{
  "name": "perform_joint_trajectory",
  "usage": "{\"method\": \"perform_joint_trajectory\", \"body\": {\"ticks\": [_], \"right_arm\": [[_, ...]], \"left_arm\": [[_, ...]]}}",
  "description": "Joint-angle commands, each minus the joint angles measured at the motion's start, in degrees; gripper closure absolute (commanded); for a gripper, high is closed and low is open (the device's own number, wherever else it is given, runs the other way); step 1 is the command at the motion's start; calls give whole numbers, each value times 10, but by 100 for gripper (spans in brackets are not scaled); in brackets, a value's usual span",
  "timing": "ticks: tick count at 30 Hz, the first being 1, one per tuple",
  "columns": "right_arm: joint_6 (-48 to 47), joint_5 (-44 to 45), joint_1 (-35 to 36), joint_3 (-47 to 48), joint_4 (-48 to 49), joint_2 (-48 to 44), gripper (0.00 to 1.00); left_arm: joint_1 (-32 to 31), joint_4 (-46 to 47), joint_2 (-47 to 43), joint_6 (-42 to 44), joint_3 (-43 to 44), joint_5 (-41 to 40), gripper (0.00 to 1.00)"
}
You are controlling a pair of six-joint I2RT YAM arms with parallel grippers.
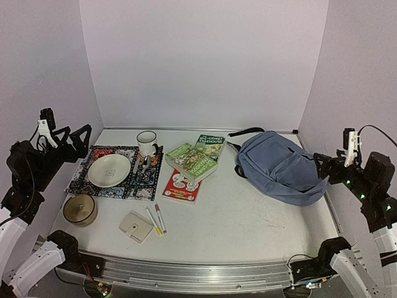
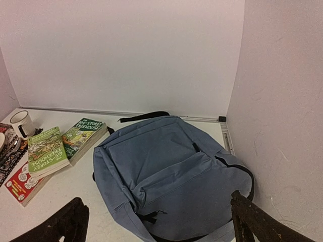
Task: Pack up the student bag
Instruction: Pick up the student bag from the corner of the board.
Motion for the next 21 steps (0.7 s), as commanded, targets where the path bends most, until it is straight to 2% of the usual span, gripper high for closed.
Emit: {"method": "perform_joint_trajectory", "body": {"ticks": [1,6,14,17,21], "right_arm": [[-8,-58,-2,24,13,22,2],[-9,-101,-2,43,-5,76,2],[-3,-144,3,125,-62,227,2],[2,-113,42,163,-95,303,2],[2,-3,156,213,-132,412,2]], "left_arm": [[5,25,-15,7,14,9,0],[22,27,-12,5,14,19,0],[30,28,-16,12,8,39,1],[29,28,-15,19,6,55,0],[29,27,-9,20,6,62,1]]}}
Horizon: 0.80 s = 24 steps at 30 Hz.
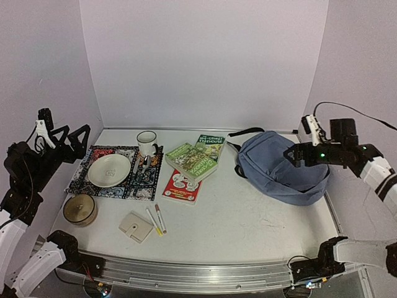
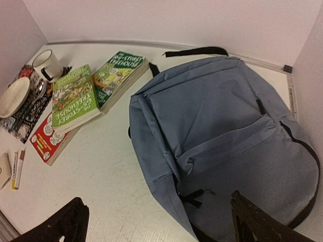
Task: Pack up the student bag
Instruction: Pick up the student bag from the corner of the board.
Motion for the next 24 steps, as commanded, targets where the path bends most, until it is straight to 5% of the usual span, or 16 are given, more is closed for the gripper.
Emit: {"method": "perform_joint_trajectory", "body": {"ticks": [1,13,24], "right_arm": [[5,86,98,59,-64,111,2],[21,179,102,150,-160,333,3],[26,126,78,157,-177,455,32]], "left_arm": [[2,26,4,13,5,21,1],[1,29,49,-33,24,43,1],[1,21,132,-98,53,107,0]]}}
